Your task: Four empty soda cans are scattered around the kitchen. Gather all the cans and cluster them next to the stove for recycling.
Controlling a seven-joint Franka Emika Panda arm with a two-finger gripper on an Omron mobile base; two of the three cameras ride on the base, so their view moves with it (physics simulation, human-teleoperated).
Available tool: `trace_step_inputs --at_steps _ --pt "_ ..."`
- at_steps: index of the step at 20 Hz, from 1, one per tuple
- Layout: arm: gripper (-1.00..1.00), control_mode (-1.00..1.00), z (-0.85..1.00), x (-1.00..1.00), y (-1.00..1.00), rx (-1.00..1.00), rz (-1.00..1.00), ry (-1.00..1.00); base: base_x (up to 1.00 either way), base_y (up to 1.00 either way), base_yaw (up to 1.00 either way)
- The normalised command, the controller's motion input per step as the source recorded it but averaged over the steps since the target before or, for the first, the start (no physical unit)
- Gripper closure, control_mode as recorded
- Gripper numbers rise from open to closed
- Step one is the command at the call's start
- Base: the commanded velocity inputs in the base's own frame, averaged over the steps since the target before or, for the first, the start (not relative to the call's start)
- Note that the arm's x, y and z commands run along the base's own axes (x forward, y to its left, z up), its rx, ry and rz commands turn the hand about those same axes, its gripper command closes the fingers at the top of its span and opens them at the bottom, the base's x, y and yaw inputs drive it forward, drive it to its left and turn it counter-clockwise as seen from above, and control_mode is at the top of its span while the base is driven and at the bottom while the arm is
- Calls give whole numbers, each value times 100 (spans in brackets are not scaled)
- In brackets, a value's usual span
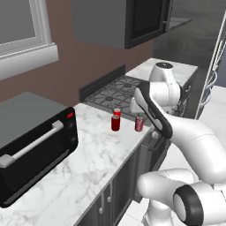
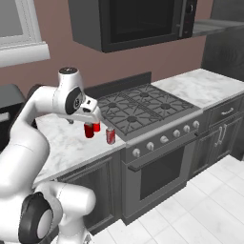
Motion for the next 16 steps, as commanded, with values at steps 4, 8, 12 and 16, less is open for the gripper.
trace_step_inputs --at_steps 4,8,12,16 --pt "-100 -100 3 -18 -4 4 -3 -1 0 0 0" --pt "-100 -100 0 -17 0 3 0 -1 0 0 0" --pt "-100 -100 0 -17 0 2 0 0 0 0 0" --pt "-100 -100 0 -9 0 0 0 -2 0 0 0"
